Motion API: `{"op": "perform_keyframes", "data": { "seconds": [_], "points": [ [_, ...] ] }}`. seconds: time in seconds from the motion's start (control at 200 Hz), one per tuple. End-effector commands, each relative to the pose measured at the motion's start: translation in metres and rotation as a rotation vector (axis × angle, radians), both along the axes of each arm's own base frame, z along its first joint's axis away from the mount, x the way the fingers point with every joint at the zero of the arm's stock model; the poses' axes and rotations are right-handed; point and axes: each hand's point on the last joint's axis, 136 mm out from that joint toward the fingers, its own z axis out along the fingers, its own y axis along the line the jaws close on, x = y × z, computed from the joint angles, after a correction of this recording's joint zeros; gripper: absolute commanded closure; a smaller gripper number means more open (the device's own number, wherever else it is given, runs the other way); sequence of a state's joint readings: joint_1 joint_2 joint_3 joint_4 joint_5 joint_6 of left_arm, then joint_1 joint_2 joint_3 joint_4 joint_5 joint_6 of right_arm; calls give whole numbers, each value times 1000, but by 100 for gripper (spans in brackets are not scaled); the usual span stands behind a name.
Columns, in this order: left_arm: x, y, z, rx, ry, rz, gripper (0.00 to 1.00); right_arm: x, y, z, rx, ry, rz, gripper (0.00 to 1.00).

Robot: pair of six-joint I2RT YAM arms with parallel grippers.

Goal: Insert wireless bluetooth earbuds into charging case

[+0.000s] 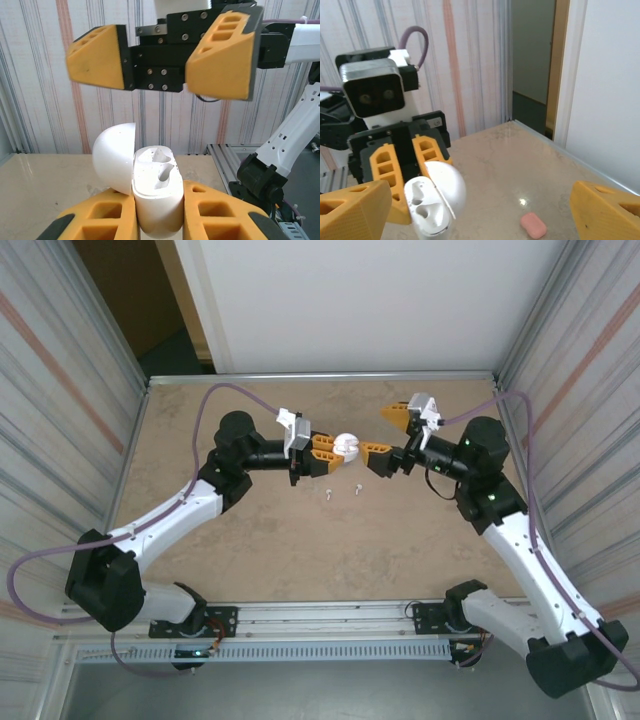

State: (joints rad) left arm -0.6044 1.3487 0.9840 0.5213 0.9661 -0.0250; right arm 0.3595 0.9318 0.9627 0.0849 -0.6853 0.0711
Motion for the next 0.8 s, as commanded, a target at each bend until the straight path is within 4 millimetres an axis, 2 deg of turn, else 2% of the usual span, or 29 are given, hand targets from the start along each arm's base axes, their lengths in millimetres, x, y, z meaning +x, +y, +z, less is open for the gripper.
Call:
{"op": "perform_keyframes", "data": {
  "seconds": [0.0, 0.2, 0.346, 0.596, 0.797],
  "points": [
    [-10, 6, 13, -29, -61, 6, 100, -10, -6, -11, -6, 31, 17, 11],
    [-16, 9, 17, -52, -86, 9, 100, -31, 1, -32, -7, 35, 141, 17],
    [-24, 10, 22, -65, -100, -19, 100, -41, 11, -38, -12, 26, 247, 21],
    [-30, 9, 23, -63, -107, -47, 100, -48, 30, -32, -42, -28, 349, 28],
    [-31, 7, 21, -55, -106, -57, 100, -49, 37, -28, -53, -68, 366, 34]
  ]
}}
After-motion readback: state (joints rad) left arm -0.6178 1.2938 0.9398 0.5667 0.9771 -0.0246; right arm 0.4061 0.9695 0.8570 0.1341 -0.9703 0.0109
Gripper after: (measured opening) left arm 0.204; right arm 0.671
